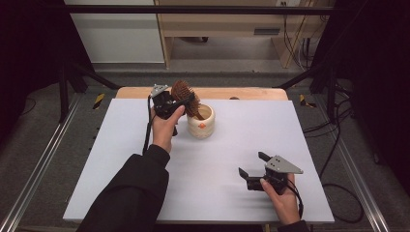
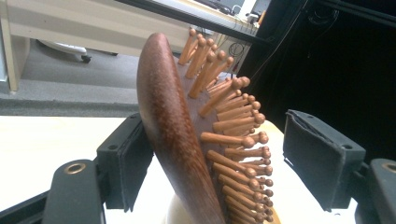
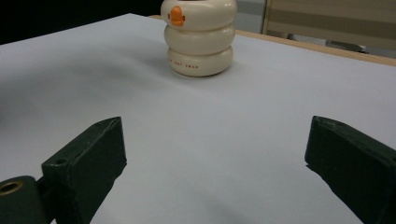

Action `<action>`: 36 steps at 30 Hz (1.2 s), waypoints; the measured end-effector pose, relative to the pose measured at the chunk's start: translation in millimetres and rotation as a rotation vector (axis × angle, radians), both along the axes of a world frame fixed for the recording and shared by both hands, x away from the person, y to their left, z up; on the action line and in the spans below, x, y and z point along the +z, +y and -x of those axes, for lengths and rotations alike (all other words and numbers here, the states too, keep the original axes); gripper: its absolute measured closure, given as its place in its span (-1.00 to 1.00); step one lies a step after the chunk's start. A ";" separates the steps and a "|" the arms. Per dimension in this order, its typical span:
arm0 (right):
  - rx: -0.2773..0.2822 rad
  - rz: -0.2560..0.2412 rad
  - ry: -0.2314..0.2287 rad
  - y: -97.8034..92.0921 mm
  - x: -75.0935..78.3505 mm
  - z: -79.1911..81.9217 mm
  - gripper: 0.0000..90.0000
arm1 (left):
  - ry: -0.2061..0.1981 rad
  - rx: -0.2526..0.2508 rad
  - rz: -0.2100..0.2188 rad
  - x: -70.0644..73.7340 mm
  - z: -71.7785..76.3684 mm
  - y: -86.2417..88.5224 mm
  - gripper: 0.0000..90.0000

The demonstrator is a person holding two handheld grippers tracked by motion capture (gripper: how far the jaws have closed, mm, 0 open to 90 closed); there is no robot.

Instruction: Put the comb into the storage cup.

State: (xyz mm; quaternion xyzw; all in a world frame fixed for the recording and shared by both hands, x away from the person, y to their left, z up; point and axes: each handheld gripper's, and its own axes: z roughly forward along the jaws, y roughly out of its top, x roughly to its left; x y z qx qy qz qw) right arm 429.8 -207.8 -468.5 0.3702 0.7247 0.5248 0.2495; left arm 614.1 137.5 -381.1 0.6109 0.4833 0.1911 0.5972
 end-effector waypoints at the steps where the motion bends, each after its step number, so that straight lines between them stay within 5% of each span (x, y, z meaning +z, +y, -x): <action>1: 0.000 0.001 -0.002 -0.2 0.0 -0.1 -0.88 | 0.000 0.001 0.000 0.1 0.3 -0.2 -0.47; 12: 0.002 0.001 0.001 0.8 -0.2 0.0 -0.88 | 0.013 0.040 -0.035 -1.4 4.9 -1.3 -0.88; 26: 0.004 -0.004 0.002 1.0 -0.4 -0.9 -0.88 | -0.004 0.028 -0.018 -1.9 15.9 1.2 -0.89; 36: 0.008 0.002 -0.004 -0.6 0.2 -1.8 -0.88 | -0.029 0.016 -0.061 2.9 33.1 2.7 -0.90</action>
